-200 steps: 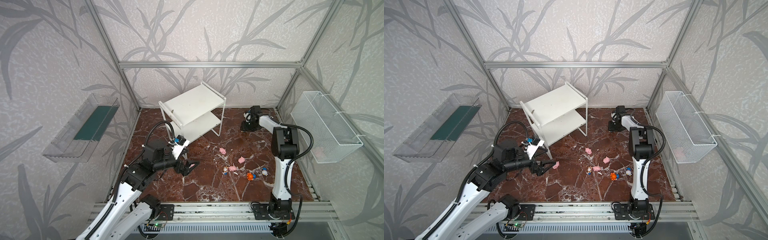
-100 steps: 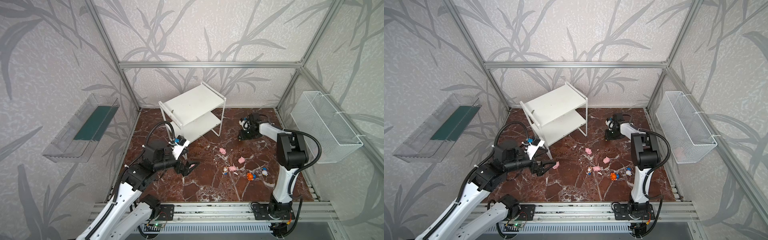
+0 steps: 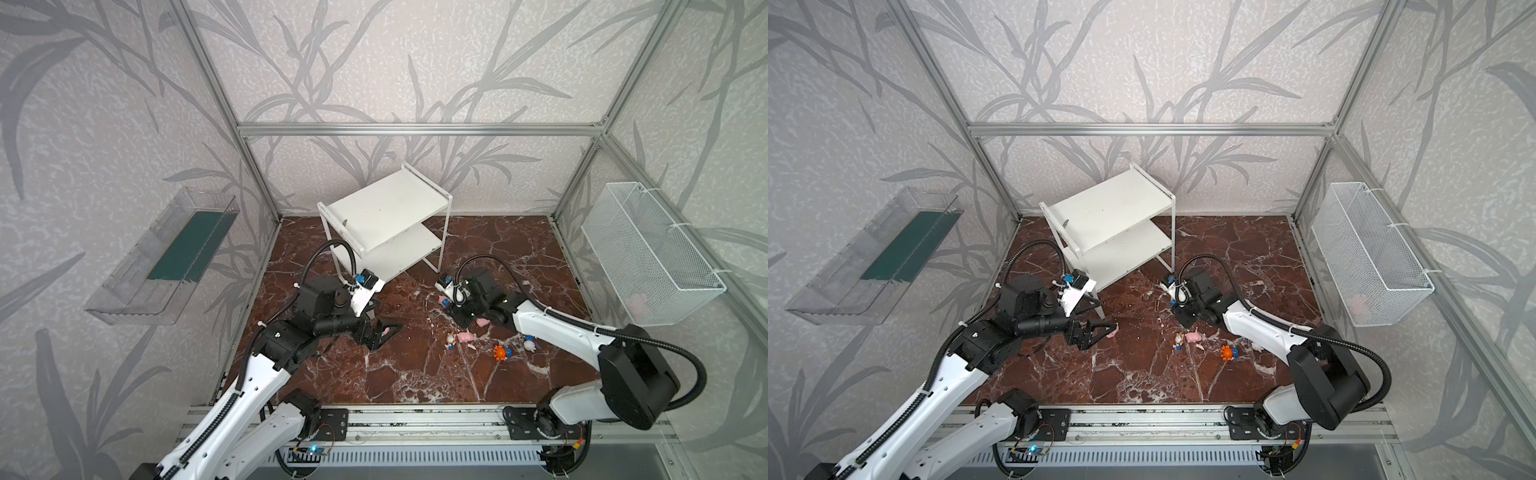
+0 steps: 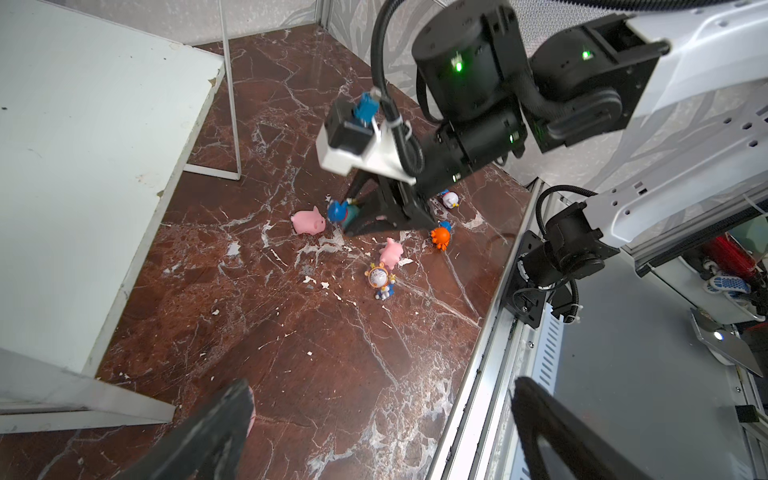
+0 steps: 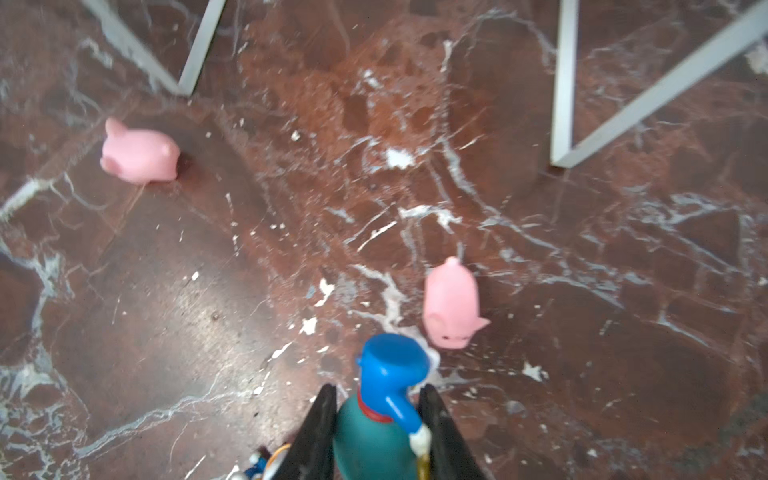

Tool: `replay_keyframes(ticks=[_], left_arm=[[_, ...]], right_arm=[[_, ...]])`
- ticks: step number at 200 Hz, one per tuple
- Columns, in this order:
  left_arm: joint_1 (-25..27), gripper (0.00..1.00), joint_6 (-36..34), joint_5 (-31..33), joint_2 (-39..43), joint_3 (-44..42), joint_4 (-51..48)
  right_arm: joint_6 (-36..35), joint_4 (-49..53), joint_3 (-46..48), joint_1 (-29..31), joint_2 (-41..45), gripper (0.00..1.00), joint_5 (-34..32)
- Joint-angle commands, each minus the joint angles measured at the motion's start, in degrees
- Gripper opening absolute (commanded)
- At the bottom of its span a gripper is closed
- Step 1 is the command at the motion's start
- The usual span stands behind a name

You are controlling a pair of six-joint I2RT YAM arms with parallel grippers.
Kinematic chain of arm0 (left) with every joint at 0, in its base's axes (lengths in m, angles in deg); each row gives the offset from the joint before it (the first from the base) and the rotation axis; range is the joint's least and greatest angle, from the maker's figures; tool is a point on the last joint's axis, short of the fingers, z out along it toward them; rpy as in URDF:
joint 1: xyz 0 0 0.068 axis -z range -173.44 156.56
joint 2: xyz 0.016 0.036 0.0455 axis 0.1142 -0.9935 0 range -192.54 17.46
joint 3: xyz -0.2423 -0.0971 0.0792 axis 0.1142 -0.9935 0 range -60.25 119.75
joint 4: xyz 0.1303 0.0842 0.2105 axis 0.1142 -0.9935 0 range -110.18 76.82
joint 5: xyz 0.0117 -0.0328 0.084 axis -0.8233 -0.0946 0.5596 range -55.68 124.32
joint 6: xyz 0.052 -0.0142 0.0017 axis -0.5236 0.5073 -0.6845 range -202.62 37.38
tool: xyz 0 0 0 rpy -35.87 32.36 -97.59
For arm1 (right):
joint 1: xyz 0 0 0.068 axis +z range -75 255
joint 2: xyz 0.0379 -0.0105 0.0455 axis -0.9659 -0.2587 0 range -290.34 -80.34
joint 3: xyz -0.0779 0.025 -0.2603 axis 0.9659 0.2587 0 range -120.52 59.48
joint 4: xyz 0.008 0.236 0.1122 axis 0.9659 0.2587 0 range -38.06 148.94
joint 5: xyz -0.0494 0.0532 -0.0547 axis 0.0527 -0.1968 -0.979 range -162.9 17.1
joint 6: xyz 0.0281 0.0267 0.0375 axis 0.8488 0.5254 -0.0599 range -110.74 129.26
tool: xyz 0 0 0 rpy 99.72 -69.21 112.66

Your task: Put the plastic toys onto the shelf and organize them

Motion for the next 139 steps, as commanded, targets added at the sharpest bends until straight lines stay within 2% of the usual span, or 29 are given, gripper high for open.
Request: replay_keyframes(ticks=[1,31,58,65,83,113,139], left_arm=[[-0.07,0.99,-0.29,-1.14,0.6,0.79,1.02],[-0.09,0.99,-0.13,-1.11,1.12,0.6,1.11],[-0.02,0.99,-0.02,-0.94,1.74,0.35,1.18],[-0.01,0.99,-0.02,-0.93,1.94,0.34,1.28],[-0.02,0.99,0.12,-1.06,2.13,0.33,1.46],[0.03,0.99,0.32,-1.42,2.27,0.08,1.55],[0.0,0.99,0.33,-1.33,2.73,-0.06,1.81]], right_arm=[[-0.12,1.85,0.15,5.48,0.99,0.27,-10.29],[0.23,4.01,0.13,12.69,-0.4,0.27,-18.14],[3.51,7.43,-2.5,19.75,-5.99,0.27,-30.88],[4.59,8.31,-3.45,23.4,-8.16,0.27,-35.35],[6.99,11.4,-6.77,27.23,-13.5,0.27,-41.55],[10.46,14.43,-11.73,32.23,-21.9,0.31,-43.27],[11.97,15.28,-13.61,36.52,-23.52,0.49,-40.32]])
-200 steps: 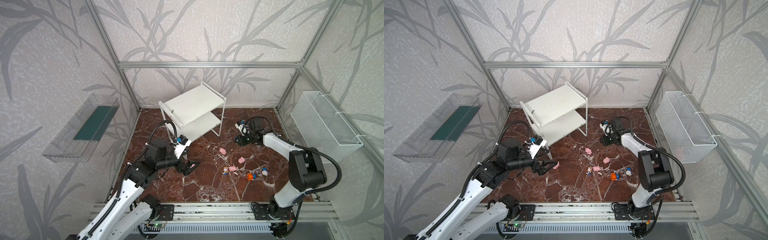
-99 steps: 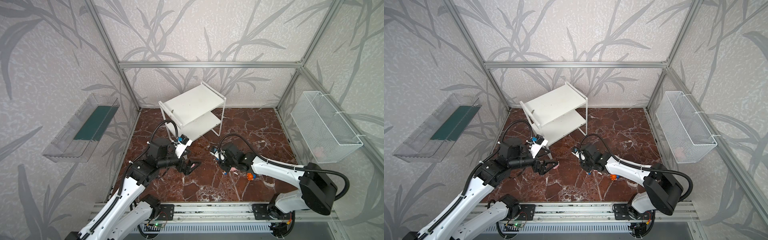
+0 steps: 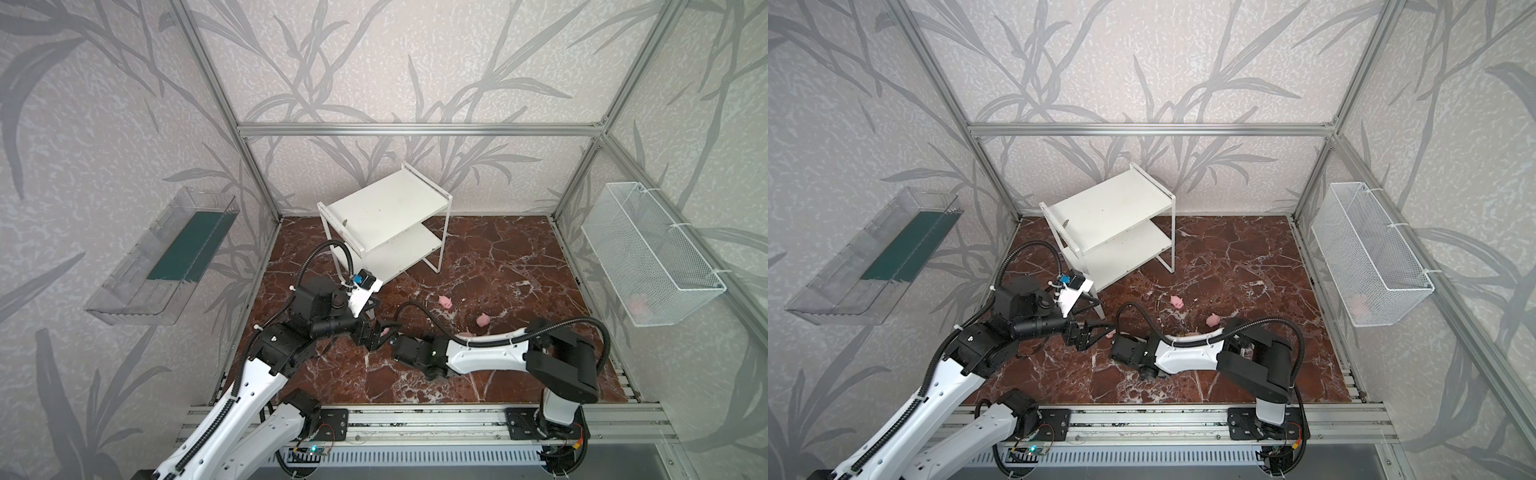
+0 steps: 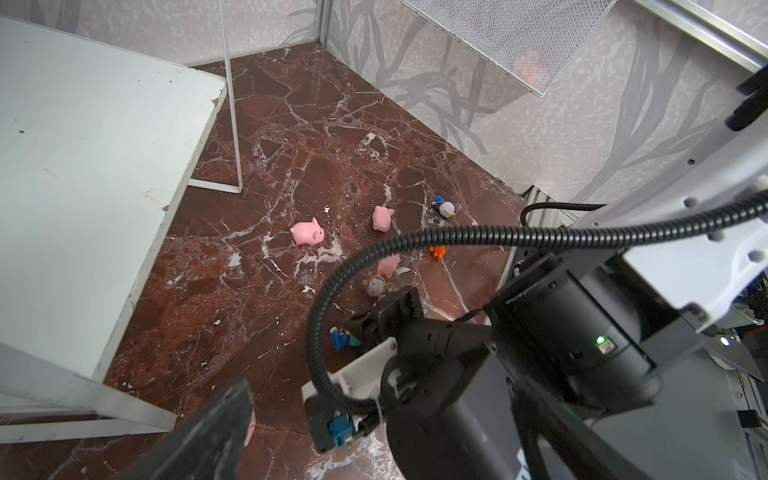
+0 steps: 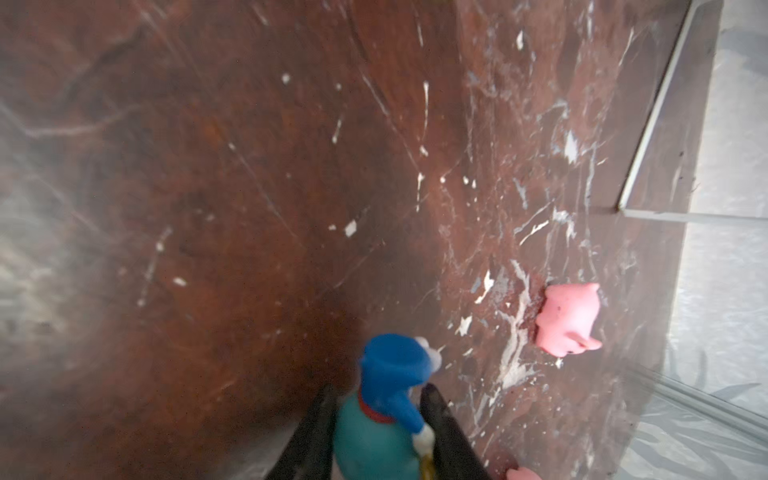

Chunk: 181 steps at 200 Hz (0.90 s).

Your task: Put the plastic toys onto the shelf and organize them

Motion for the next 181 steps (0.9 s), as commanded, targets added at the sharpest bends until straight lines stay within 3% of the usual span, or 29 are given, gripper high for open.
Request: replay_keyframes(ticks=[1,27,51,100,181], left_arm=[[-0.03,0.99,-0.13,-1.13,1.08,-0.04,1.04],[0.02,0.99,-0.13,-1.0,1.12,-0.07,1.01],[0.0,0.99,-0.22,-0.88,1.16,-0.03,1.04],[0.03,0.99,-0.13,-0.79,1.5,-0.13,0.82],[-0.02,0.99,-0.2,-0.78,1.94,-0.15,1.12]], right_arm=[[3.31,3.89,-1.46,3.24,-1.14,0.49,0.06],[5.45,4.16,0.12,6.7,2.86,0.61,3.52],[7.44,1.9,4.81,6.17,10.94,0.71,6.89],[9.79,-5.41,11.24,-5.9,22.39,0.76,25.58],[9.03,-0.4,9.89,-8.54,19.14,0.78,31.73]])
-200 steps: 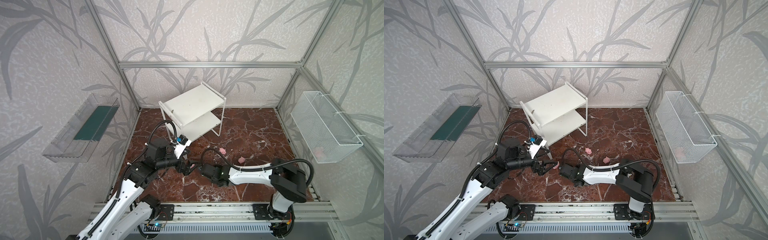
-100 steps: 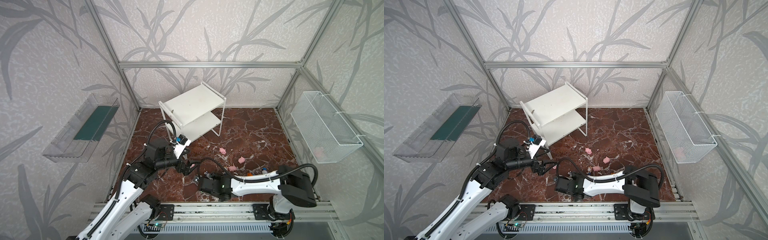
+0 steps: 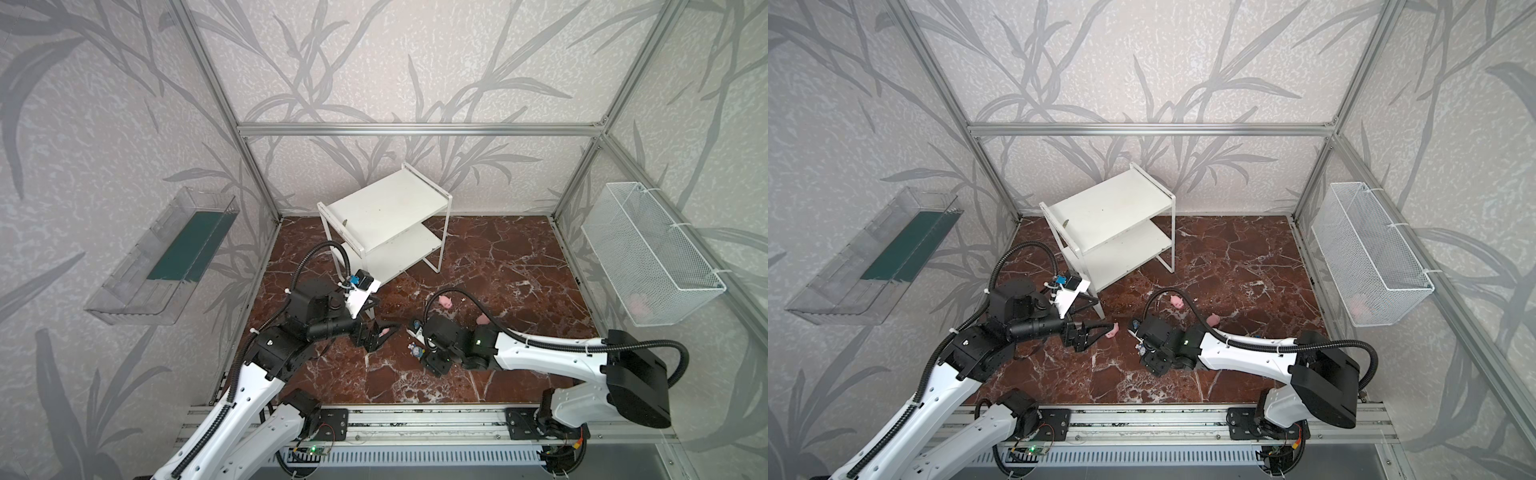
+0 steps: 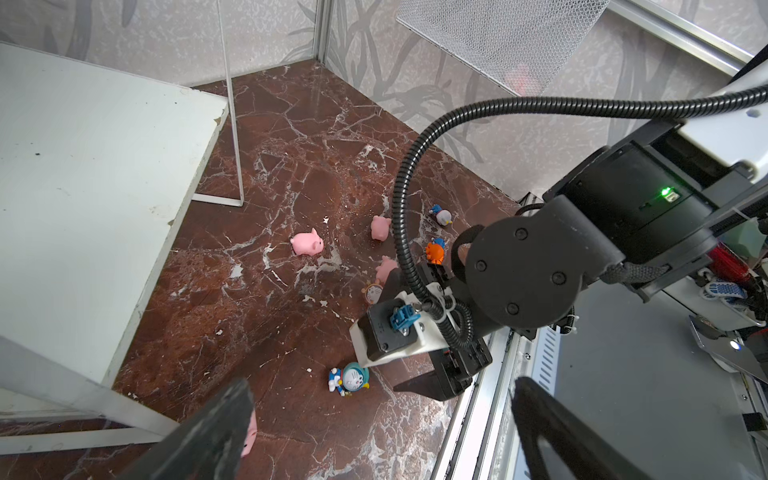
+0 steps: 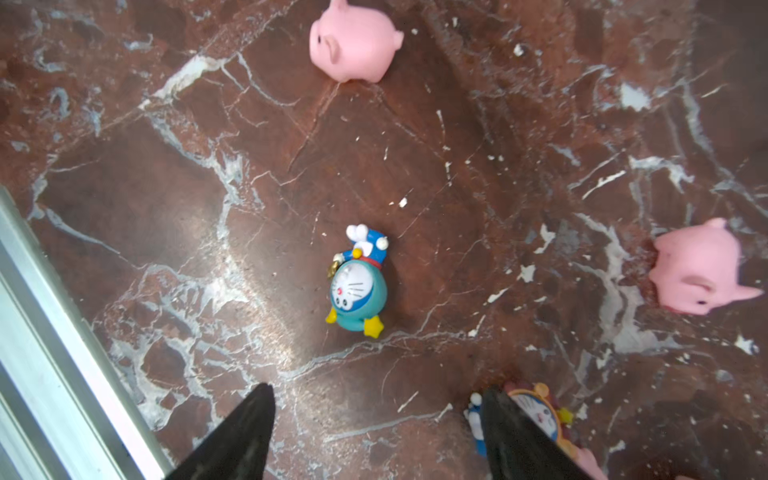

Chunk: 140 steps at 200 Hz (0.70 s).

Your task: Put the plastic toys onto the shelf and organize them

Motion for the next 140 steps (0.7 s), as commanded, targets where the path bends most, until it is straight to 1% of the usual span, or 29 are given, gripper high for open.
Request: replay_keyframes(ticks=[1,23,43,57,61,92,117,125,140], left_arm=[[0.0,0.99,-0.25,-0.83,0.29,-0.13,0.67],[0.03,0.99,-0.25,-0.78,0.49,-0.27,0.63],[0.03,0.99,-0.2,-0.6,0.64,-0.28,0.58],[-0.04,0.99,-0.18,-0.67,0.64,-0.36,0.54],[0.02,0.99,-0.2,-0.7,0.6,-0.35,0.54],[0.03,0.99,-0.18,-0.82,0.73,-0.35,0.74],[0.01,0.99,-0.2,-0.94,0.69,-0.32,0.8],[0.03,0.99,-0.18,-0.93,0.73,-0.44,0.77],[0.02,0.99,-0.09,-0.93,0.65,-0.55,0.95]], right_arm=[[0.21,1.92,-0.98,-0.2,-2.59,0.78,3.2],[0.59,0.77,-2.15,-1.08,-6.3,0.78,3.99],[1.91,-1.7,-2.61,-3.44,-9.2,0.78,5.39],[3.07,-3.02,-2.67,-4.39,-10.28,0.78,5.17],[3.21,-3.35,-2.78,-6.28,-10.49,0.78,5.08],[3.97,-4.31,-4.42,-10.62,-12.68,0.78,4.42],[3.23,-4.43,-6.74,-14.04,-15.26,0.78,5.03],[2.76,-4.26,-7.6,-14.69,-16.7,0.78,4.97],[1.98,-3.27,-8.67,-15.51,-16.85,0.78,4.08]])
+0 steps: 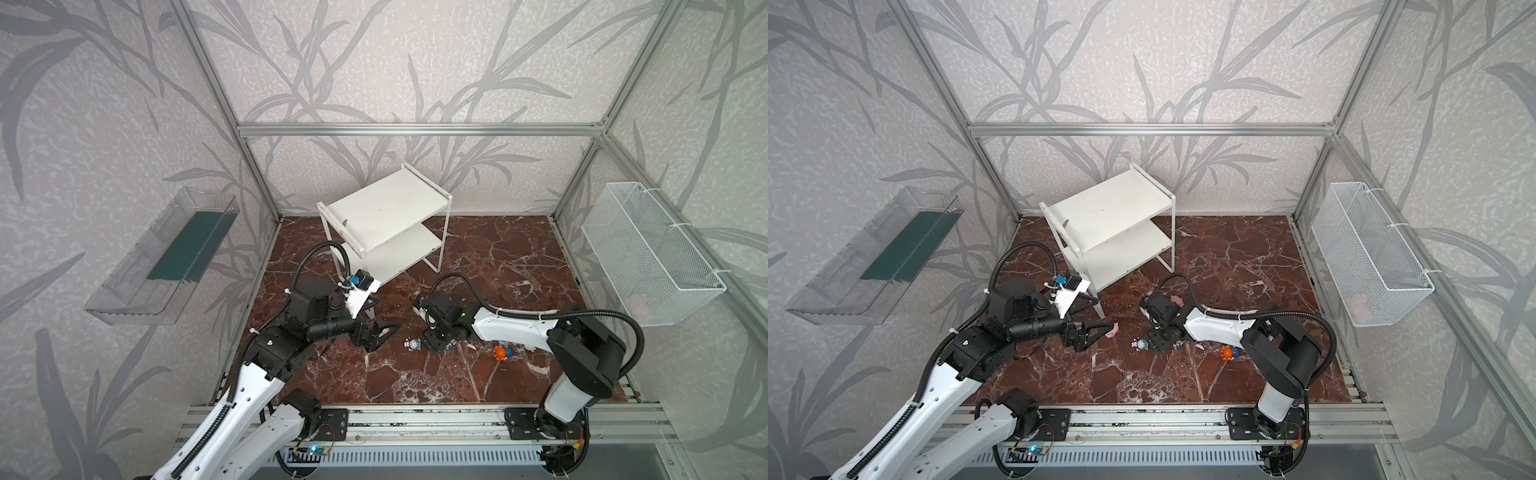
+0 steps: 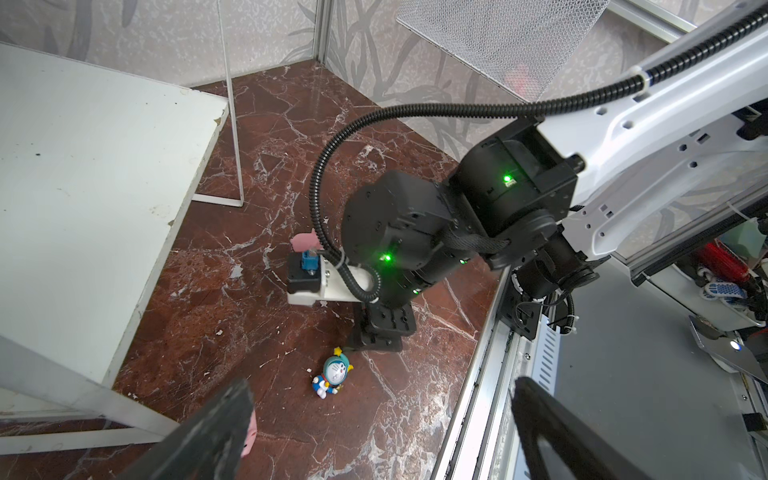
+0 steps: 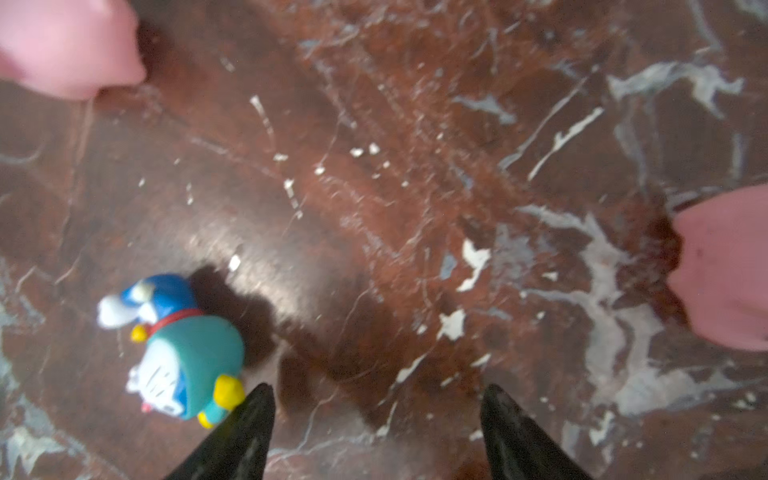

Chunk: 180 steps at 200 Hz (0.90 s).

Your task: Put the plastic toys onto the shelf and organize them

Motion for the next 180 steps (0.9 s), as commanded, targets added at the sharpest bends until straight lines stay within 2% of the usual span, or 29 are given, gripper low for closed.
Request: replay_keyframes(ticks=[1,43,74,148,180], left_arm=[[0.02,0.99,-0.11,-0.94,0.62,-0.55,0.9],[0.02,0.99,-0.42,-0.81,-0.24,-0.16,0.87],[-0.04,0.99,-0.63,-0.61,-0.64,0.02,0.56],[0.02,0.99,-0.55,-0.5,-1.39,-0.08,0.5],[0.03,0.99,-0.72,-0.44,-1.83,0.07,0.45]], right_arm=[[-0.93,0.73,-2.29,-1.46,-1.39,0.78,-0.4],[-4.29,3.86,0.32,-0.98,6.21,0.78,4.01],[-4.01,5.28,1.63,0.52,8.74,0.78,6.94],[-3.2,2.05,-0.25,2.65,2.49,0.78,9.31],[-1.83,2.41,-1.97,2.02,-1.15,0.78,5.75]])
